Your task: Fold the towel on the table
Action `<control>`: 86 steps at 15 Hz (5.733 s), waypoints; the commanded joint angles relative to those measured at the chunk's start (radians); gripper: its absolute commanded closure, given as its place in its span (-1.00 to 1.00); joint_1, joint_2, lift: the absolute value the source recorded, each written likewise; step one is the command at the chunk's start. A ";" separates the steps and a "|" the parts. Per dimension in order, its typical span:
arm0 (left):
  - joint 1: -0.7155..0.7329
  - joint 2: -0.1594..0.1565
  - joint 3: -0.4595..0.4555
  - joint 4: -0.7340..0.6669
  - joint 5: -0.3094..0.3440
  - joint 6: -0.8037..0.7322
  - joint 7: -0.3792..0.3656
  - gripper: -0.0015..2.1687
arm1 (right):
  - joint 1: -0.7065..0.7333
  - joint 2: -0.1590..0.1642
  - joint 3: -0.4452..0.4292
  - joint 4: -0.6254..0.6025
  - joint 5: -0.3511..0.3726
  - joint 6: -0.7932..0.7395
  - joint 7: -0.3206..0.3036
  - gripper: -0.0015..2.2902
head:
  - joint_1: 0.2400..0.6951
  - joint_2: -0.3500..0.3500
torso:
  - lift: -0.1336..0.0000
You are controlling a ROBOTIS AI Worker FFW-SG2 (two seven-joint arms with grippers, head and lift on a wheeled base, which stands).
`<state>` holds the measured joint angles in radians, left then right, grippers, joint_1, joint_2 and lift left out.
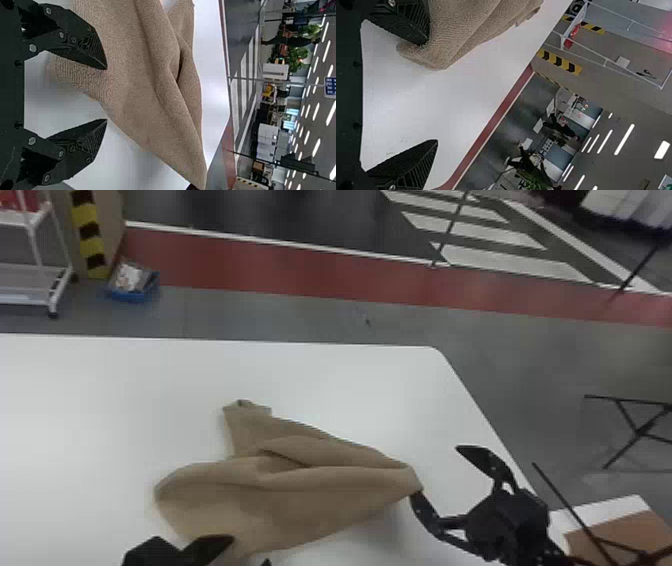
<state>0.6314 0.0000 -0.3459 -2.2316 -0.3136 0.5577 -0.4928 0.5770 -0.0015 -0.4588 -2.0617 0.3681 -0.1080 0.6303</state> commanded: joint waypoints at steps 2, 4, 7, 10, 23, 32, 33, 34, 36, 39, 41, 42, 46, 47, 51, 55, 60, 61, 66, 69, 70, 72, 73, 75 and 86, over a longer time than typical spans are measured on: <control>-0.002 -0.003 -0.013 0.015 -0.052 0.000 0.008 -0.54 | 0.004 0.002 -0.001 -0.002 0.000 -0.003 0.000 -0.96 | 1.00 -1.00 | -0.87; -0.012 -0.003 -0.012 0.026 -0.053 0.000 0.022 -0.24 | 0.009 0.002 -0.001 -0.002 0.000 -0.003 0.000 -0.96 | 1.00 -1.00 | -0.87; -0.013 -0.003 0.001 0.021 -0.064 -0.003 0.073 0.33 | 0.012 0.002 -0.001 -0.002 -0.003 -0.006 0.000 -0.96 | 1.00 -1.00 | -0.87; -0.009 -0.003 0.045 -0.059 -0.062 0.000 0.073 0.55 | 0.012 0.002 -0.001 -0.002 -0.006 -0.006 0.000 -0.96 | 1.00 -1.00 | -0.87; -0.429 -0.003 0.074 -0.077 -0.202 0.540 -0.007 0.55 | 0.142 0.002 0.138 -0.140 0.022 -0.049 0.003 -0.95 | 1.00 -0.78 | -0.87; -0.417 -0.003 0.084 -0.151 -0.240 0.558 -0.069 0.55 | 0.152 0.002 0.290 -0.169 0.264 0.080 0.012 -0.94 | 1.00 -0.38 | -0.87; -0.426 -0.003 0.097 -0.168 -0.243 0.571 -0.078 0.55 | 0.155 0.002 0.275 -0.169 0.288 0.080 0.014 -0.93 | 1.00 -0.37 | -0.87; -0.432 -0.003 0.114 -0.184 -0.249 0.583 -0.082 0.55 | 0.155 0.002 0.259 -0.169 0.319 0.071 0.026 -0.93 | 1.00 -0.36 | -0.87; -0.444 -0.003 0.145 -0.192 -0.259 0.583 -0.104 0.55 | 0.139 0.002 0.221 -0.169 0.328 0.052 0.085 -0.92 | 1.00 -0.35 | -0.87; -0.437 -0.003 0.183 -0.207 -0.259 0.583 -0.125 0.55 | 0.087 0.002 0.197 -0.158 0.370 0.052 0.123 -0.86 | 1.00 -0.33 | -0.87; -0.430 -0.003 0.191 -0.209 -0.254 0.583 -0.132 0.55 | 0.052 0.002 0.201 -0.152 0.397 0.058 0.155 -0.81 | 1.00 -0.32 | -0.87; -0.426 -0.003 0.194 -0.214 -0.254 0.583 -0.135 0.55 | 0.046 0.002 0.213 -0.150 0.426 0.061 0.161 -0.81 | 1.00 -0.31 | -0.87; -0.414 -0.003 0.209 -0.221 -0.242 0.583 -0.138 0.55 | 0.027 0.002 0.223 -0.129 0.492 0.068 0.189 -0.81 | 1.00 -0.27 | -0.87; -0.410 -0.003 0.209 -0.223 -0.242 0.583 -0.136 0.55 | 0.020 0.002 0.226 -0.120 0.511 0.071 0.189 -0.81 | 1.00 -0.27 | -0.87; -0.397 -0.003 0.209 -0.237 -0.240 0.583 -0.138 0.55 | -0.028 0.002 0.259 -0.072 0.557 0.098 0.230 -0.78 | 1.00 -0.27 | -0.87; -0.378 -0.003 0.209 -0.252 -0.240 0.583 -0.138 0.55 | -0.048 0.002 0.301 -0.051 0.572 0.123 0.244 -0.75 | 1.00 -0.23 | -0.87; -0.364 -0.003 0.209 -0.269 -0.240 0.583 -0.138 0.55 | -0.057 0.002 0.347 -0.038 0.578 0.147 0.244 -0.32 | 1.00 -0.15 | -0.87; -0.363 -0.003 0.209 -0.269 -0.240 0.580 -0.139 0.55 | -0.062 0.002 0.351 -0.034 0.571 0.150 0.238 -0.03 | 1.00 -0.14 | -0.87; -0.358 -0.003 0.220 -0.270 -0.234 0.577 -0.139 0.55 | -0.065 0.002 0.338 -0.037 0.523 0.144 0.170 0.78 | 1.00 -0.08 | -0.87; -0.358 -0.003 0.229 -0.269 -0.233 0.565 -0.139 0.55 | -0.039 0.002 0.299 -0.113 0.471 0.147 0.180 0.79 | 1.00 -0.10 | -0.87; -0.360 -0.003 0.232 -0.269 -0.231 0.565 -0.139 0.55 | -0.028 0.002 0.273 -0.158 0.443 0.153 0.198 0.79 | 1.00 -0.11 | -0.87; -0.360 -0.003 0.248 -0.269 -0.223 0.558 -0.141 0.55 | -0.019 0.002 0.195 -0.270 0.364 0.218 0.236 0.79 | 1.00 -0.13 | -0.87; -0.360 -0.003 0.257 -0.269 -0.210 0.558 -0.141 0.55 | -0.020 0.002 0.161 -0.322 0.339 0.261 0.256 0.79 | 1.00 -0.16 | -0.87; -0.361 -0.003 0.261 -0.266 -0.205 0.555 -0.141 0.55 | -0.023 0.002 0.106 -0.391 0.296 0.322 0.261 0.78 | 1.00 -0.29 | -0.87; -0.369 -0.003 0.234 -0.257 -0.208 0.555 -0.127 0.55 | -0.305 0.002 0.195 -0.336 0.284 0.828 0.272 0.78 | 1.00 -0.53 | -0.87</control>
<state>0.2656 0.0000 -0.1040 -2.4957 -0.5187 1.1129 -0.6229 0.3590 -0.0015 -0.3412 -2.4939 0.5468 0.6371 0.9115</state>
